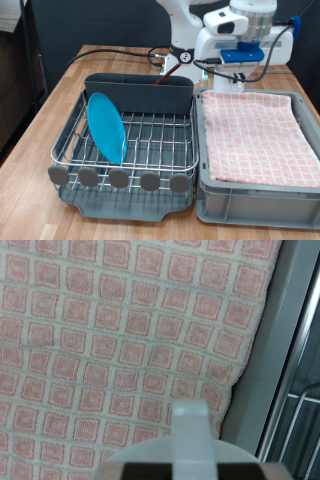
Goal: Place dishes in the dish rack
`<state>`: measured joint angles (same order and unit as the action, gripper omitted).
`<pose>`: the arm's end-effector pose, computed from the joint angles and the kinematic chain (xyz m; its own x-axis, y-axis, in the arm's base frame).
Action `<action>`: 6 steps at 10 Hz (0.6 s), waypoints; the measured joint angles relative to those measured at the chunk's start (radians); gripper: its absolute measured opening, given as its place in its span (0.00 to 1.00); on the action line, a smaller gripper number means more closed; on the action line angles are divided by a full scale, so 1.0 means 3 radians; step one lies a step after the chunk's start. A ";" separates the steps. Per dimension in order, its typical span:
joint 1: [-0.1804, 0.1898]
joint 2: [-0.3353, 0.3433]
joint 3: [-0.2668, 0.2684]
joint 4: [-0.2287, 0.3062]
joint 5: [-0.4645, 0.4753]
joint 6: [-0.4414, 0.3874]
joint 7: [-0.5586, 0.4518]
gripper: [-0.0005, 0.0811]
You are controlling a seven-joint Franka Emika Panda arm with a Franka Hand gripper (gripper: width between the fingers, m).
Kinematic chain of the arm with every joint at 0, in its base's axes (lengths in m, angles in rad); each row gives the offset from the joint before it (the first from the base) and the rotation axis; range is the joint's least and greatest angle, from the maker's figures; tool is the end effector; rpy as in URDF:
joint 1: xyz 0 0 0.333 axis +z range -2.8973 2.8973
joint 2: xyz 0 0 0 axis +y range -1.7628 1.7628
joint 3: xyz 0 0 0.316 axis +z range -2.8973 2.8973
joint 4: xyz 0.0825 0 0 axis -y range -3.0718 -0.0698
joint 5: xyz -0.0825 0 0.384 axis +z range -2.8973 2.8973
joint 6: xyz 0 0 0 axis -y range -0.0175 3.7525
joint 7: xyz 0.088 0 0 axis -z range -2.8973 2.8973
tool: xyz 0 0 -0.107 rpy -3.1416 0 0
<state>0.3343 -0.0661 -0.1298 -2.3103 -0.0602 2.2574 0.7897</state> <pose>0.4924 0.1003 0.3727 0.8537 -0.5196 0.0358 -0.5204 -0.8537 0.0185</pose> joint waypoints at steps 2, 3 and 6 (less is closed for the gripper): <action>-0.0001 0.0025 -0.0009 -0.0003 0.0110 -0.0011 0.0123 0.09; -0.0007 0.0048 -0.0031 -0.0003 0.0190 0.0028 0.0206 0.09; -0.0048 0.0205 -0.0141 0.0109 0.0169 0.0193 0.0273 0.09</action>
<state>0.3199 -0.0046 -0.1720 -2.2775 -0.0095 2.3153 0.8718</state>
